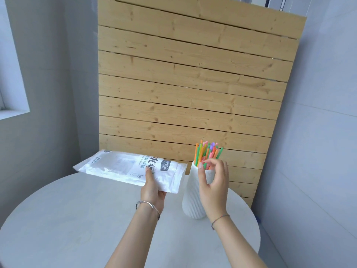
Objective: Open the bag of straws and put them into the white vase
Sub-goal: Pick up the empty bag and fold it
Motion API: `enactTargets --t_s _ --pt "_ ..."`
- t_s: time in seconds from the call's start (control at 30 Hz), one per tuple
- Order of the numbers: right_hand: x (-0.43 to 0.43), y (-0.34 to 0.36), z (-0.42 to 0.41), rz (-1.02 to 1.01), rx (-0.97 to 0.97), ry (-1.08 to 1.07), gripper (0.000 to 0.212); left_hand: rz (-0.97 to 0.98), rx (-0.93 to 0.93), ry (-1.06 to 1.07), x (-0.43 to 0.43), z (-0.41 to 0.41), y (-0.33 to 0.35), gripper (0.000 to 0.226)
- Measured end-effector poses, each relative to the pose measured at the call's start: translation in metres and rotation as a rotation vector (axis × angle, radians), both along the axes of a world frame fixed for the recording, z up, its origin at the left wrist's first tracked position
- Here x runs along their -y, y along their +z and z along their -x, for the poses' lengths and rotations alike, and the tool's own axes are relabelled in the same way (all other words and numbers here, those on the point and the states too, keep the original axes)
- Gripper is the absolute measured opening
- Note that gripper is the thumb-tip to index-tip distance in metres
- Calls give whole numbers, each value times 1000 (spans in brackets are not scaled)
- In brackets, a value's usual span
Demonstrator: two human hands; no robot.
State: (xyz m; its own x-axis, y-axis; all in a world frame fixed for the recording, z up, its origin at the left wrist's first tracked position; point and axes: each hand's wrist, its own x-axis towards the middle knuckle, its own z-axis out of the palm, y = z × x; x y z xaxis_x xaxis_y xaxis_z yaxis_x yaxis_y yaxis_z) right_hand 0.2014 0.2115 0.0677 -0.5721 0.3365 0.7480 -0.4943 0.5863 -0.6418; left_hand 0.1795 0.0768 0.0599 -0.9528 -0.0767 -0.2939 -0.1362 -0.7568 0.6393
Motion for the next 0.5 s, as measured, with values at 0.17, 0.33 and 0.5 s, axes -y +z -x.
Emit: enactTargets --t_s 0.17,0.33,0.5 --pt "16 -1 -2 483 398 352 30 171 -185 -194 3 -8 6 38" --pt "-2 8 -11 494 455 373 19 419 -304 -349 24 -13 13 37" --pt "-6 14 -20 625 552 603 19 716 -462 -725 25 -27 13 33"
